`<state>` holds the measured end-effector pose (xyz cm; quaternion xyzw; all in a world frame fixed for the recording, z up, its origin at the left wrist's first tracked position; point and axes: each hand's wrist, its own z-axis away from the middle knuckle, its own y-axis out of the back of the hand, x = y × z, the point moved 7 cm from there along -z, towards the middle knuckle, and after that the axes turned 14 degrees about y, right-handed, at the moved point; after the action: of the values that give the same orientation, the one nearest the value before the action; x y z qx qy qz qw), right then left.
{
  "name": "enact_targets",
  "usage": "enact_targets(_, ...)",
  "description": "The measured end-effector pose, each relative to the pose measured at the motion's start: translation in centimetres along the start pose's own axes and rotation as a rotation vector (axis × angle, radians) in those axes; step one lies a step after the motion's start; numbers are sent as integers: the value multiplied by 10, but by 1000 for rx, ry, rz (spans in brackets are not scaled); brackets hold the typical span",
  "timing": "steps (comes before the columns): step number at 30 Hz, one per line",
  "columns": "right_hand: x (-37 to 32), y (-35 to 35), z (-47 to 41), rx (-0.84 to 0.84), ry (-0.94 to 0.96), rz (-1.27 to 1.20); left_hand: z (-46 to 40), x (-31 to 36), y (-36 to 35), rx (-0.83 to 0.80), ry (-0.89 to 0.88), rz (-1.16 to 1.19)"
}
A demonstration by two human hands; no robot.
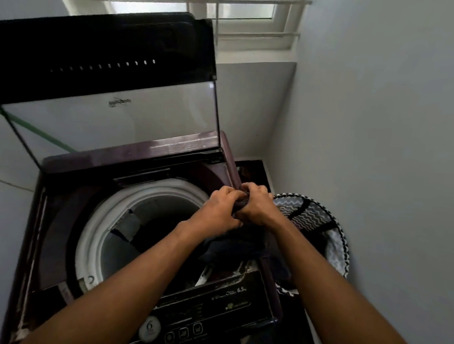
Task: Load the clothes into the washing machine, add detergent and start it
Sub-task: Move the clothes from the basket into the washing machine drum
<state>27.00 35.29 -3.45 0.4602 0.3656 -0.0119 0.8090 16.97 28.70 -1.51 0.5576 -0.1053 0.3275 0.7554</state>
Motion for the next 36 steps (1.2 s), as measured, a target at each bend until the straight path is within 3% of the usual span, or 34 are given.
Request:
enact_targets(3, 34, -8, 10, -154, -89, -96, -5, 18, -20, -41, -50, -175)
enact_targets(8, 62, -28, 20, -245, -172, -247, -16, 28, -22, -64, -52, -375)
enact_targets(12, 60, -33, 21, -251, -174, -381, -22, 24, -22, -107, -39, -370)
enact_targets(18, 41, -21, 17, -240, -157, -351, -20, 19, -19, -99, -66, -289)
enact_targets(22, 19, -13, 11, -126, -95, -277, -13, 10, -14, -70, -68, -145)
enact_targets(27, -8, 2, 12, 95, -78, 28, 6, -24, 0, 59, 65, 315)
enact_targets(36, -107, 5, -6, 281, 151, -12, 39, -80, 62, 311, 181, 563)
